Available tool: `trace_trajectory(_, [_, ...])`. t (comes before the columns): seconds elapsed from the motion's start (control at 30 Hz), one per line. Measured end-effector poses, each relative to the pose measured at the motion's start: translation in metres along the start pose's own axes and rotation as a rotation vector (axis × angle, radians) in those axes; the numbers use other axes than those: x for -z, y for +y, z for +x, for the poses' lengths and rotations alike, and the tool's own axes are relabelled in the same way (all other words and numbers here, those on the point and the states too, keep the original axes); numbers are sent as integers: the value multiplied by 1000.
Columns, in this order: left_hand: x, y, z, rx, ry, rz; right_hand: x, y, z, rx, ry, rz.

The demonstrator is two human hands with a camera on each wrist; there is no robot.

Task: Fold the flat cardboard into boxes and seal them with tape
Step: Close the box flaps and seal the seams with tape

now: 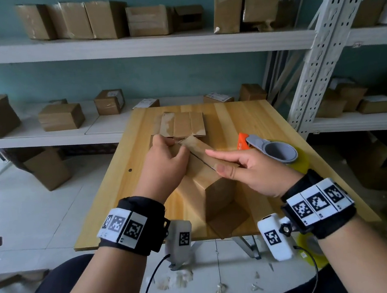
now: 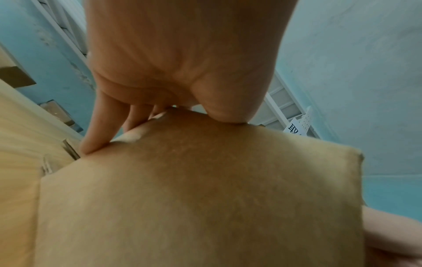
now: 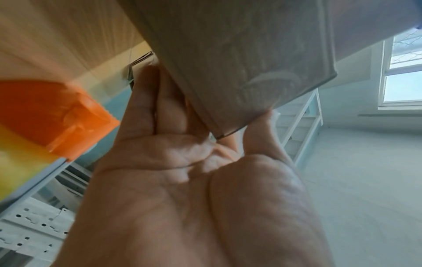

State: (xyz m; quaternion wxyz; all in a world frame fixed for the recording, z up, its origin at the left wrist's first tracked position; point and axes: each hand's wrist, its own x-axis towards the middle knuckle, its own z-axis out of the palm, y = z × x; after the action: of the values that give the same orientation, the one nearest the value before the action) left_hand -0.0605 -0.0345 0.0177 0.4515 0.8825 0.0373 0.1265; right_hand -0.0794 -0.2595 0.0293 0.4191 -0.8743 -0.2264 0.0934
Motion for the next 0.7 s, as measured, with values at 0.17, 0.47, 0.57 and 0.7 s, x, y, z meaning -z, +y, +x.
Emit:
trace_trajectory(0.17, [9,-9,-3,-14,36,2,-6,11,-4,-152,126,-76])
trace_trajectory(0.47, [18,-16,-15,-62,-25,100,-19,2,-7,-226,499,-2])
trace_trajectory(0.57, [16,-13,-19,-51,-79,63,-24,-4,-1,-282,505,-2])
trace_trajectory(0.7, [9,-6,-26,-78,-135,-57,-32,-10,10,-293,508,-4])
